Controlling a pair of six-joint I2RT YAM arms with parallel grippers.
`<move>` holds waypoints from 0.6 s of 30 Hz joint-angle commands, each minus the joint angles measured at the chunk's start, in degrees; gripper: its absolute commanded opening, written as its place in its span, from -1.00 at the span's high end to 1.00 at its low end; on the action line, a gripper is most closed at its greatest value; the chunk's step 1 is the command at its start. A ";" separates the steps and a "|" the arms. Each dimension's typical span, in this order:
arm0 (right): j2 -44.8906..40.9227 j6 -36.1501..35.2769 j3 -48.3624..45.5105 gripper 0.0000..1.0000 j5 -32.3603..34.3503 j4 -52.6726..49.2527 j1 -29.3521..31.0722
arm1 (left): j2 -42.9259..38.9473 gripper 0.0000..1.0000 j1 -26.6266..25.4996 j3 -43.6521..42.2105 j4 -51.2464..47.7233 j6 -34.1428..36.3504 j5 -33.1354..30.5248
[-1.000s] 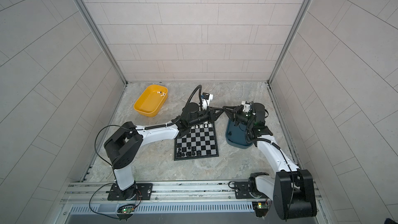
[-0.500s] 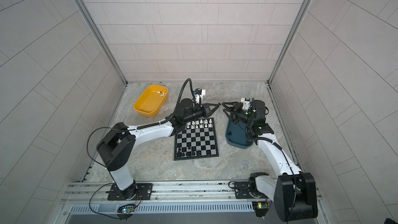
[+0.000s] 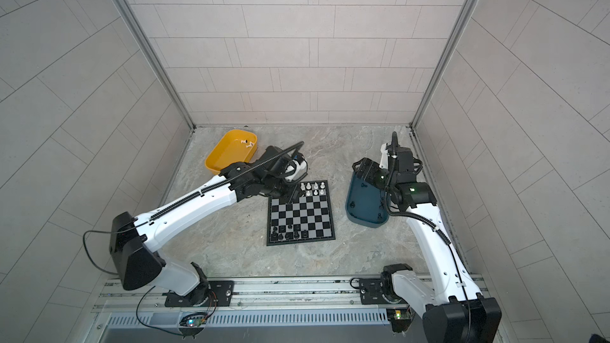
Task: Set up the chess pieces on the board
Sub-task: 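Carry the pawn to the board's near edge with the left gripper while the right withdraws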
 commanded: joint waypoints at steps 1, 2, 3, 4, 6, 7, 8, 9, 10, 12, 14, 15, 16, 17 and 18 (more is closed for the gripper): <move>-1.53 -5.62 -1.57 -0.76 5.35 -4.37 1.03 | 5.50 1.00 -4.55 4.83 -15.02 7.09 -5.46; -1.83 -5.67 -1.68 -0.77 5.80 -4.92 1.52 | 7.99 1.00 -5.20 6.65 -16.03 7.41 -5.06; -2.08 -5.67 -1.76 -0.78 6.14 -5.24 1.76 | 10.31 1.00 -5.60 8.77 -17.52 7.81 -4.65; -2.62 -5.76 -2.06 -0.78 6.36 -5.31 2.02 | 13.26 1.00 -5.81 11.17 -19.37 8.27 -4.68; -3.62 -5.82 -3.15 -0.78 6.22 -4.35 2.53 | 17.76 1.00 -6.46 14.32 -21.22 8.89 -6.15; -4.15 -5.97 -3.69 -0.78 6.75 -4.13 2.91 | 19.81 1.00 -6.77 15.66 -22.08 9.18 -7.53; -4.78 -6.00 -4.08 -0.79 7.21 -4.09 3.11 | 21.46 1.00 -6.97 16.82 -22.89 9.38 -8.46; -5.29 -5.98 -4.46 -0.79 7.38 -3.91 3.17 | 22.71 1.00 -7.06 17.55 -23.21 9.55 -8.67; -5.85 -5.80 -4.90 -0.80 7.44 -3.70 3.23 | 23.74 1.00 -7.06 17.99 -23.26 9.78 -8.47; -6.40 -6.03 -5.22 -0.82 7.97 -4.03 3.28 | 25.46 1.00 -7.15 18.92 -23.96 10.05 -8.89; -6.62 -6.65 -5.29 -0.83 8.72 -4.68 3.25 | 27.19 1.00 -7.33 19.48 -24.80 10.50 -9.46; -6.75 -6.78 -5.38 -0.84 8.95 -4.75 3.28 | 27.73 1.00 -7.37 19.52 -24.85 10.73 -9.18; -6.91 -6.79 -5.45 -0.84 9.04 -4.84 3.22 | 28.29 1.00 -7.50 19.63 -24.89 10.90 -9.08; -7.03 -6.85 -5.45 -0.84 9.20 -4.78 3.28 | 28.82 1.00 -7.59 19.83 -25.06 11.10 -8.85; -7.03 -6.88 -5.40 -0.84 9.11 -4.83 3.28 | 29.40 1.00 -7.66 20.09 -25.38 11.20 -8.74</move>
